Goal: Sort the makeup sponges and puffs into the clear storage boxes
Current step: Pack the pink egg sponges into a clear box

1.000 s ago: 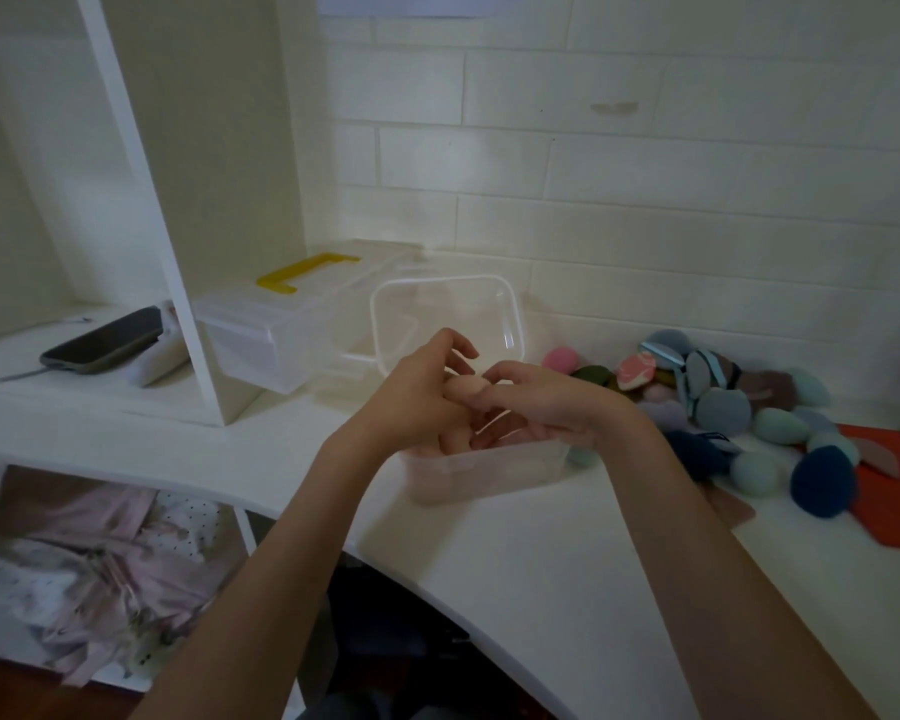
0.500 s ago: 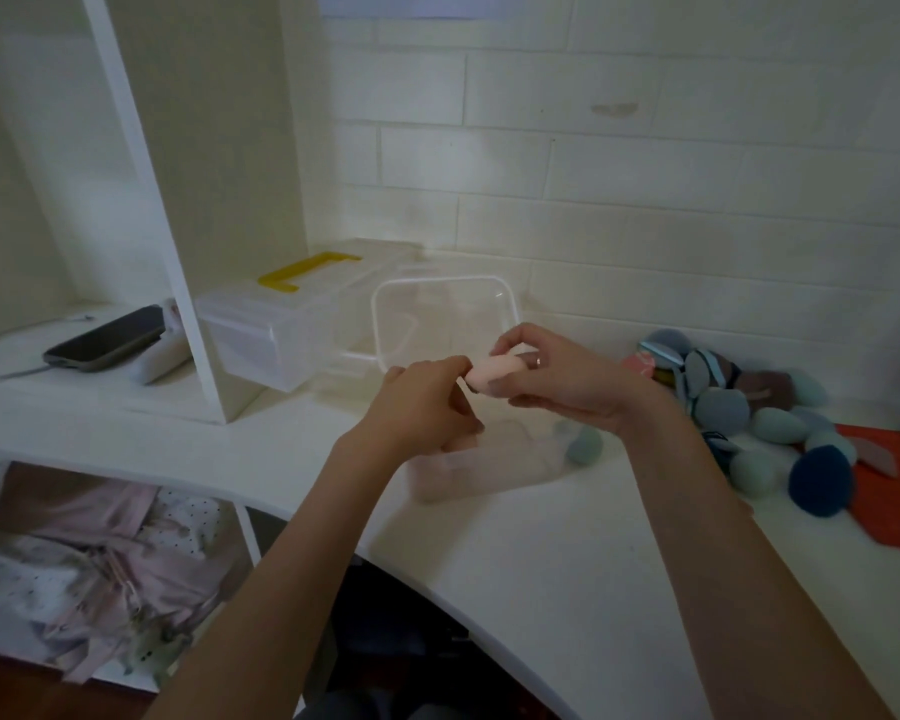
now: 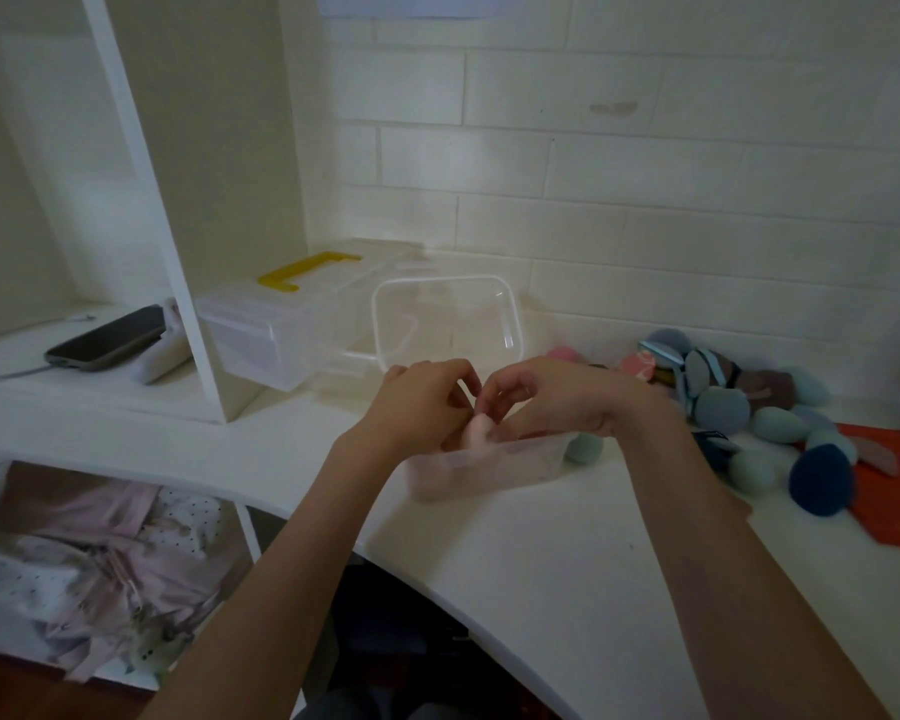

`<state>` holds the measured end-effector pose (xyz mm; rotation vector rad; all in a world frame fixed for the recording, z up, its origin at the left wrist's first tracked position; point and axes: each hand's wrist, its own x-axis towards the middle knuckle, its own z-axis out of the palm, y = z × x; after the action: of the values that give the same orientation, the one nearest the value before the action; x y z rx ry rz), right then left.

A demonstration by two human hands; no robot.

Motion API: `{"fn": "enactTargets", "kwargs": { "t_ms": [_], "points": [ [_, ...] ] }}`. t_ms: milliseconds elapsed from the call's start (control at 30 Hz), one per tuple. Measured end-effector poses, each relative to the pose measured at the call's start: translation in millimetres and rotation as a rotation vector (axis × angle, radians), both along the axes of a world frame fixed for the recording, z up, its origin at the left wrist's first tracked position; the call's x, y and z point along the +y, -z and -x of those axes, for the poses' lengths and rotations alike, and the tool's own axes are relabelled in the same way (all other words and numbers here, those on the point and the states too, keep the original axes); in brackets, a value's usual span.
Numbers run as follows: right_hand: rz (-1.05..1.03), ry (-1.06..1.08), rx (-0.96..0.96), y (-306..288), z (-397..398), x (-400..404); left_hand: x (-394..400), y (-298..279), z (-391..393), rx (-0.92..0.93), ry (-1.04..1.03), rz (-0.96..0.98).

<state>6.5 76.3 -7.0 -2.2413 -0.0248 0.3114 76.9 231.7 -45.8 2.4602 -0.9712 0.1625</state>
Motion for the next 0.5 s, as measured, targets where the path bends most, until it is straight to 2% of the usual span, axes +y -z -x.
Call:
{"fn": "enactTargets", "kwargs": {
  "t_ms": [167,367,500],
  "points": [
    [0.105,-0.002,0.005,1.1,-4.2,8.3,-0.8,0.1,1.0,-0.012,-0.004,-0.007],
    [0.296,-0.028,0.106,-7.0,-8.0,18.9,-2.4,-0.6,2.5,-0.002,-0.020,-0.011],
    [0.368,-0.004,0.129,-2.5,-10.8,27.0,-1.9,-0.2,1.1,-0.050,-0.010,-0.103]
  ]
}}
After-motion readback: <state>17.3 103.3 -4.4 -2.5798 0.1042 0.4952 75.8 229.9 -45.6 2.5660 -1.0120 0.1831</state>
